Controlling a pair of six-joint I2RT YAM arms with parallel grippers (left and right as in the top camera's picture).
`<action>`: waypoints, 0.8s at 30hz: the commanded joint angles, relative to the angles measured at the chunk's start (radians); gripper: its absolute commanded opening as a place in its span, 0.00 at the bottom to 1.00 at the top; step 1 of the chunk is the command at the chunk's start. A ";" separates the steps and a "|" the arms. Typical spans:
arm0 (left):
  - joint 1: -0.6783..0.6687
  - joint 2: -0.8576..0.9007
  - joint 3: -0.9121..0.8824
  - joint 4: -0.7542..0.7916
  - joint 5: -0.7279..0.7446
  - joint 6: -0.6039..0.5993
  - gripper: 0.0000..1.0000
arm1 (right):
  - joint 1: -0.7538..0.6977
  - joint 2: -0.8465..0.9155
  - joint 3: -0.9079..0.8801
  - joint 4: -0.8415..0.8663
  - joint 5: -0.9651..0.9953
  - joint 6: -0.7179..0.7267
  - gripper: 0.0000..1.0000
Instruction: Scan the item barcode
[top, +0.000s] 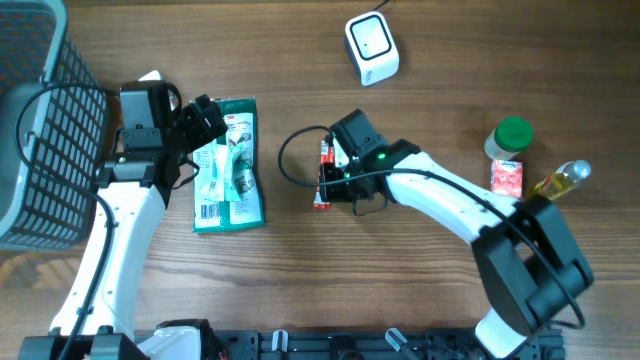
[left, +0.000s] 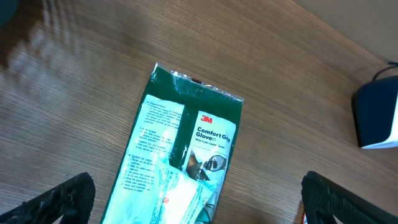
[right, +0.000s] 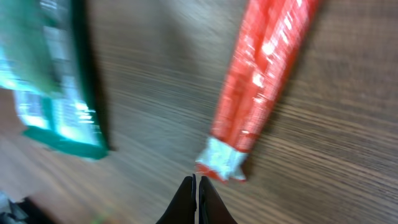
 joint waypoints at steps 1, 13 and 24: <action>0.004 0.005 0.002 0.000 -0.003 0.020 1.00 | 0.016 0.079 -0.023 0.011 0.016 0.010 0.04; 0.004 0.005 0.002 0.000 -0.003 0.020 1.00 | -0.064 0.076 0.098 -0.138 -0.060 0.007 0.07; 0.004 0.005 0.002 0.000 -0.003 0.020 1.00 | -0.033 0.050 0.051 -0.047 0.128 0.010 0.04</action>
